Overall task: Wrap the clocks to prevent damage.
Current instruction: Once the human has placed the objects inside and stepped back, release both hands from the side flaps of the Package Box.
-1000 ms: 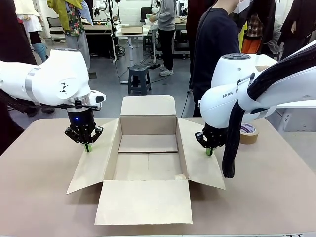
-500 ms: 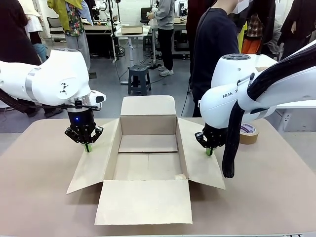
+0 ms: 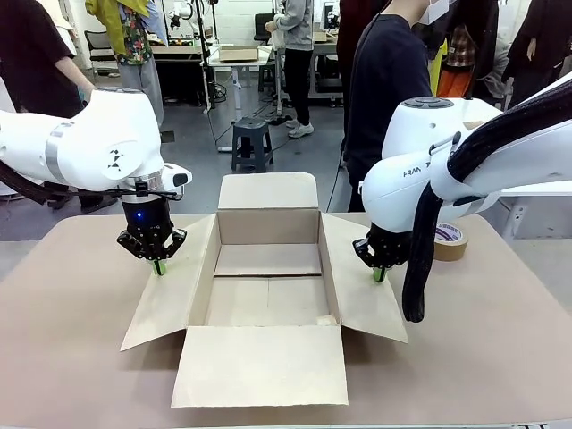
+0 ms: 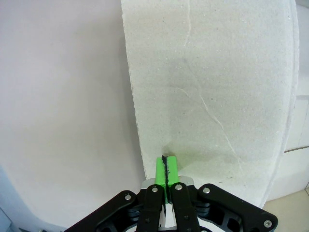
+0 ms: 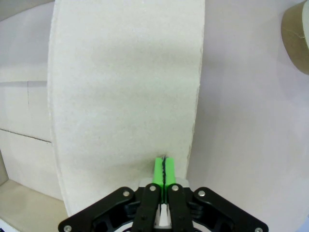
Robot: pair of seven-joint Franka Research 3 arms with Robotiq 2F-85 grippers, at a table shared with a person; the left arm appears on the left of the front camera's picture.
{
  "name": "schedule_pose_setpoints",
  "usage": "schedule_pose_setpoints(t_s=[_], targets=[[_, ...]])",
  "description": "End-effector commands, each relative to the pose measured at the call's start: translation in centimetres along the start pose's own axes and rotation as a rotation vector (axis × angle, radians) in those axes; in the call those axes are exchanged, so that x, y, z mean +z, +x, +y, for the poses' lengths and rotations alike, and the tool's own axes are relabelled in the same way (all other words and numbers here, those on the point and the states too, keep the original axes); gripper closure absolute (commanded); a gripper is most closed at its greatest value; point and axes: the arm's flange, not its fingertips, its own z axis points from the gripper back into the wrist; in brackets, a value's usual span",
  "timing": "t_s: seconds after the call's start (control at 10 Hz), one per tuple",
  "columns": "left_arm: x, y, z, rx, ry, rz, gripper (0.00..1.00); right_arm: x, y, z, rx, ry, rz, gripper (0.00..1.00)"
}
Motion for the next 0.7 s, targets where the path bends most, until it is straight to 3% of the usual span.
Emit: schedule_pose_setpoints(t_s=[0.0, 0.6], targets=[[-0.04, -0.01, -0.02, -0.005, -0.001, 0.0, 1.0, -0.31, 0.0, -0.03, -0.008, -0.011, 0.003, 0.99], [-0.04, -0.01, -0.02, -0.005, -0.001, 0.0, 1.0, -0.31, 0.0, -0.03, -0.008, -0.011, 0.003, 0.99]])
